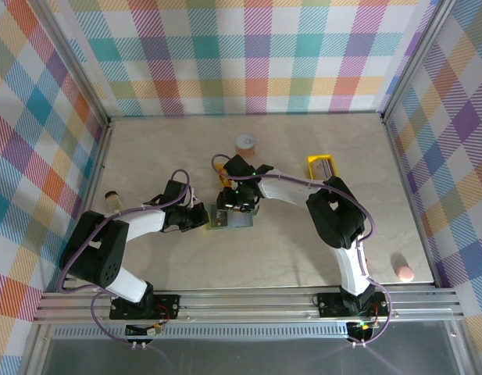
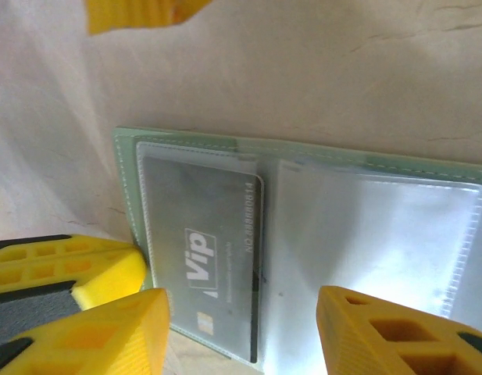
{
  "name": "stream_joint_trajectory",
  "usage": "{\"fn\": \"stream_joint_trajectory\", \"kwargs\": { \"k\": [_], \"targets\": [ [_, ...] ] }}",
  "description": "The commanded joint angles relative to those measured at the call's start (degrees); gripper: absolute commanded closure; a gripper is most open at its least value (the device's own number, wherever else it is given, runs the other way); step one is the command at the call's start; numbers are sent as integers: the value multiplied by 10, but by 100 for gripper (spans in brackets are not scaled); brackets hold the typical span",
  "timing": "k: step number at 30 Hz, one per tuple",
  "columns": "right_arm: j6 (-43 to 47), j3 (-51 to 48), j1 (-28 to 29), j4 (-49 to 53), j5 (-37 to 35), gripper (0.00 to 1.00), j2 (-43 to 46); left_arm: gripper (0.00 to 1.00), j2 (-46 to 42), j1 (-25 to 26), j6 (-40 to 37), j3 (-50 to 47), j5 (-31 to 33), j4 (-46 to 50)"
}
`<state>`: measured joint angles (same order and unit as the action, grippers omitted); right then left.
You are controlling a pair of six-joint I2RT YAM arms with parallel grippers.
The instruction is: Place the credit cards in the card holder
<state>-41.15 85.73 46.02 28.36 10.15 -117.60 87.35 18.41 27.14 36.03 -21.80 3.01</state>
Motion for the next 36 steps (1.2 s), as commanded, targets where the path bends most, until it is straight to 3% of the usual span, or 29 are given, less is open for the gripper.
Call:
{"fn": "stream_joint_trajectory", "kwargs": {
  "k": [1,12,22,36],
  "targets": [
    [5,17,5,-3,13,47,-13,100,-13,-10,-15,-3,1,18],
    [16,-22,4,46,-101,46,54,100,-5,-11,-15,-1,-3,14],
    [10,-12,1,46,-68,42,14,100,-4,-11,-15,0,-3,15],
    [-6,-15,2,50,-89,41,-6,100,-5,-11,-15,-2,-3,14]
  ]
}}
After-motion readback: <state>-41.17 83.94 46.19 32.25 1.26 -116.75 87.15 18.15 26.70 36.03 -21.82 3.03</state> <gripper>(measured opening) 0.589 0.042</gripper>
